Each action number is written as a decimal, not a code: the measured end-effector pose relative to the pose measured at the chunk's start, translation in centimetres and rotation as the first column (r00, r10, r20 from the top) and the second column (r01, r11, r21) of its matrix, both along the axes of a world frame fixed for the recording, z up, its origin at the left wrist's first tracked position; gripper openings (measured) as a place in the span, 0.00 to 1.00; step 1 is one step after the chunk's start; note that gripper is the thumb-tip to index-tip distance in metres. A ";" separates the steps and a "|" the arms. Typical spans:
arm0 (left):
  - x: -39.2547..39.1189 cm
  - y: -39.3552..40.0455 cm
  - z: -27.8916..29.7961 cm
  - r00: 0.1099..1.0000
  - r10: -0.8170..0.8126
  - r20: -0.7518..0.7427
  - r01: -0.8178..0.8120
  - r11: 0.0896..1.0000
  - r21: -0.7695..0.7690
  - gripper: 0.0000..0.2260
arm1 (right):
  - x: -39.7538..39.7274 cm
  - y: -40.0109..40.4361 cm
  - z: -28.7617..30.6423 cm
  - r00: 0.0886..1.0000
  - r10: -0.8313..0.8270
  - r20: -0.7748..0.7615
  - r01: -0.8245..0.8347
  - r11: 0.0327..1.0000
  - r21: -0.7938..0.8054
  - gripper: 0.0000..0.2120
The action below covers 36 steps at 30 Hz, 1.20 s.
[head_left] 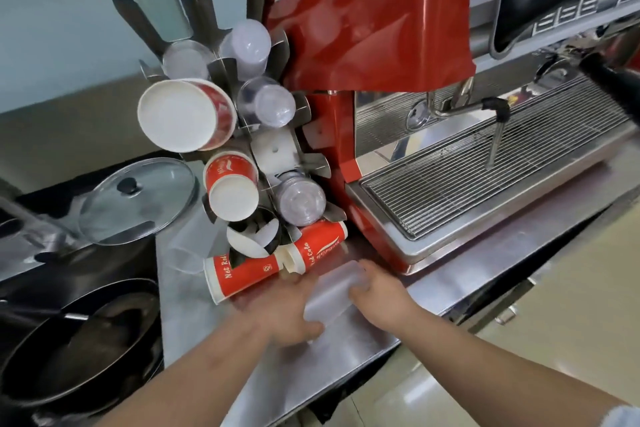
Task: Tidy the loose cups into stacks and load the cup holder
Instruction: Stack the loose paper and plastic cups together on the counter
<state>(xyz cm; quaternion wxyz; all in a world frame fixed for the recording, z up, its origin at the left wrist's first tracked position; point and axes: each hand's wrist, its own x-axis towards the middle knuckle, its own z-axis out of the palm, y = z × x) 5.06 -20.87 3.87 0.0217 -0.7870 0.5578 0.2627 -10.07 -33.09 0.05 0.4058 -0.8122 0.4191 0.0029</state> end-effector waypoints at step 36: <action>-5.5 5.9 -4.4 0.764 0.363 -0.534 -0.551 0.797 -0.247 0.34 | -3.9 4.7 2.3 0.786 0.510 0.349 -0.385 0.846 -0.369 0.25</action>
